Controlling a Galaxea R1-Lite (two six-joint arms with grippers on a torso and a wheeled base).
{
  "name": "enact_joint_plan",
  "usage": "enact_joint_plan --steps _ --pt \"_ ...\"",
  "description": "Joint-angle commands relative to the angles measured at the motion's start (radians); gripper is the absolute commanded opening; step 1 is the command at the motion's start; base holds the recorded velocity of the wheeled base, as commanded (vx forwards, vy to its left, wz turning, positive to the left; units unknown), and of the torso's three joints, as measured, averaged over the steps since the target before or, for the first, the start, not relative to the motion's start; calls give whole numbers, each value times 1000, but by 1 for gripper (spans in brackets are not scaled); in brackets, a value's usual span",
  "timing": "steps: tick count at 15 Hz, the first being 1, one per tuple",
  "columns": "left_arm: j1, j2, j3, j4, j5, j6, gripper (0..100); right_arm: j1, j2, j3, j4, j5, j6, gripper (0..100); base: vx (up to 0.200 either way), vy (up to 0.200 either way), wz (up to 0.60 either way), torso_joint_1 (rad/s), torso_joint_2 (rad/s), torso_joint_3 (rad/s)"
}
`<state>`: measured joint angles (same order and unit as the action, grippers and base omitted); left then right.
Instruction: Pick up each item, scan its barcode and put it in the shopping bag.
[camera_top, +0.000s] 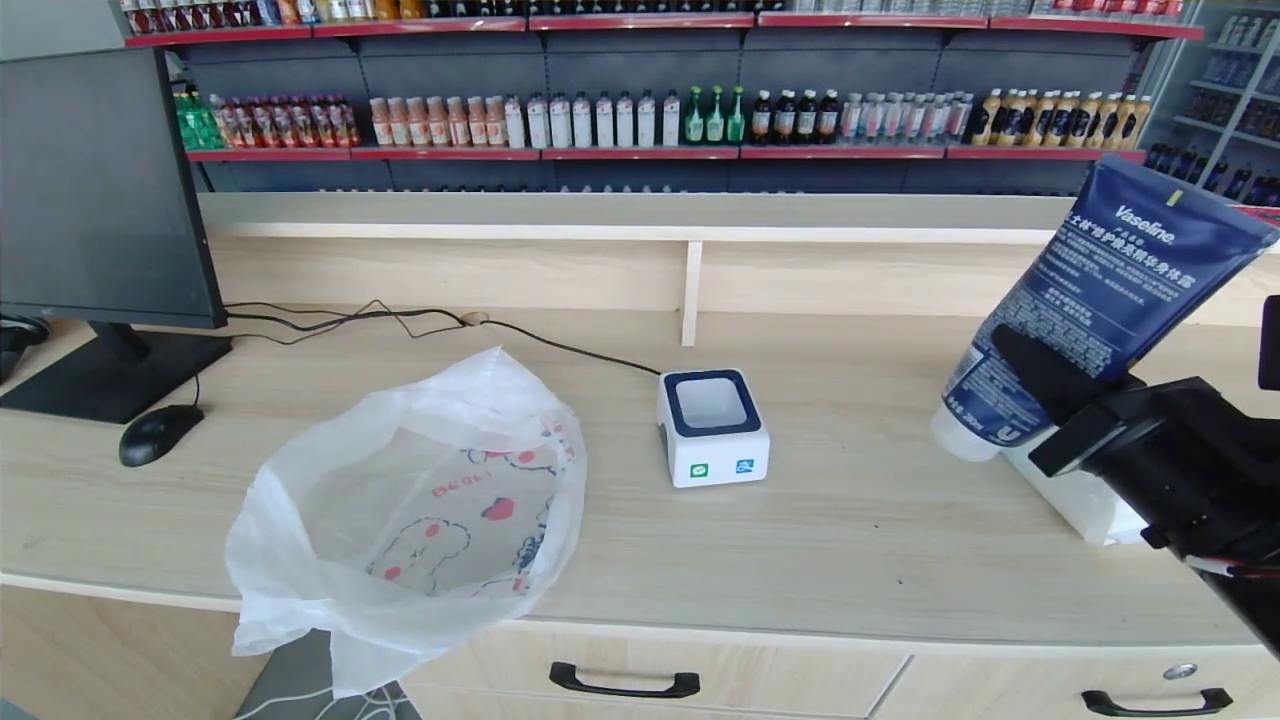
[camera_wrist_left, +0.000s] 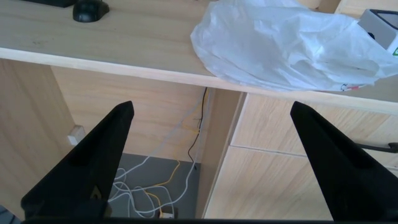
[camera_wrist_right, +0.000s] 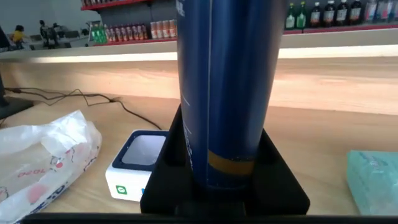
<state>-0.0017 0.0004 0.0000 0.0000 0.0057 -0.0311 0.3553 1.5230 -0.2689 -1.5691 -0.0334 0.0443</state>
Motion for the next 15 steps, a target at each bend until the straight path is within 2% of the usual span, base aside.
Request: enact_joint_plan --steps 1,5,8,11,15 --pt "0 0 0 0 0 -1 100 -3 19 10 -2 1 -9 0 0 0 0 0 0 0" --pt "2 0 -2 0 0 -4 100 -55 40 10 -2 -3 -18 0 0 0 0 0 0 0" --pt "0 0 -2 0 0 -3 100 -59 69 -62 -2 -5 -20 0 -200 0 0 9 7 2" --pt "0 0 0 0 0 -3 100 -73 100 -93 -2 -6 -15 0 0 0 0 -19 -1 2" --pt "2 0 0 0 0 -4 100 -85 123 -131 -2 -5 -11 0 0 200 0 11 2 0"
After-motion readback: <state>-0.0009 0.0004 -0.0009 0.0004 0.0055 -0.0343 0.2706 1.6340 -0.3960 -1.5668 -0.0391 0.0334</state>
